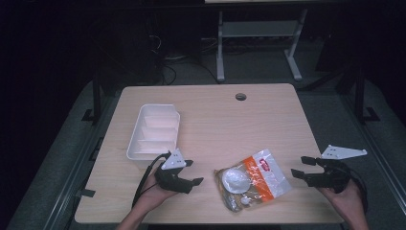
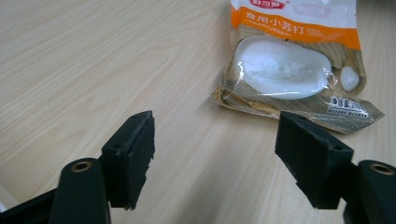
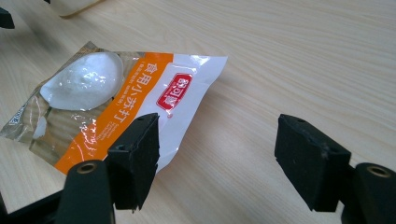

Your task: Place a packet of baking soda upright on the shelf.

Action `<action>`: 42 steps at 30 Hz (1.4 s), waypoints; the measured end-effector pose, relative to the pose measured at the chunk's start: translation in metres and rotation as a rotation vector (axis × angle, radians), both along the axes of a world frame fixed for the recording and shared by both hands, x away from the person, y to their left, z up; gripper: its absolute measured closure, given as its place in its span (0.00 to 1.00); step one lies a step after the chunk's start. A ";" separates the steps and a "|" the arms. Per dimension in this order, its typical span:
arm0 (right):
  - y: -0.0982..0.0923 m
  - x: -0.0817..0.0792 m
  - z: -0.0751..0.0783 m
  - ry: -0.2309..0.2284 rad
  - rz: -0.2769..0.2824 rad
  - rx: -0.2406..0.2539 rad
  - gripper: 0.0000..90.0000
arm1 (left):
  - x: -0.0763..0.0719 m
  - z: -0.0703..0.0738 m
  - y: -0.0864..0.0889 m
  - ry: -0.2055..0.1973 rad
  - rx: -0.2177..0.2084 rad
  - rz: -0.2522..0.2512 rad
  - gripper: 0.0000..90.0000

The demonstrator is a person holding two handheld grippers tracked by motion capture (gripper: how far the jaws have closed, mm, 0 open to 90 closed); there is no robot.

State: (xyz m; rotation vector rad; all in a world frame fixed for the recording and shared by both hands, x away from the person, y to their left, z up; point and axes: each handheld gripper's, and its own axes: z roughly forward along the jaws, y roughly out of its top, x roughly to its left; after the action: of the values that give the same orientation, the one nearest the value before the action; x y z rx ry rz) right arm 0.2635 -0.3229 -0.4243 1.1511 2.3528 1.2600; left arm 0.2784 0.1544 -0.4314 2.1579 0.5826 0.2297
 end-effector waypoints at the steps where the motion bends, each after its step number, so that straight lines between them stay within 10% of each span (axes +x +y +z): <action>1: 0.001 0.000 0.000 0.000 0.002 -0.003 0.33 | 0.000 0.000 0.000 -0.001 0.002 -0.003 0.32; 23: 0.008 0.003 -0.003 0.035 0.003 -0.001 0.32 | 0.008 0.000 -0.039 0.047 0.032 -0.128 0.79; 42: 0.024 0.007 -0.012 0.092 0.044 -0.017 0.33 | 0.012 -0.013 -0.095 0.086 0.127 -0.241 0.89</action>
State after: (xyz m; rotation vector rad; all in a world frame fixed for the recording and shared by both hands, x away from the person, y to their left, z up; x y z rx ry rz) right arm 0.2708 -0.2986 -0.4359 1.1823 2.4633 1.2235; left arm 0.2904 0.0596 -0.4439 2.3467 0.3587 0.0430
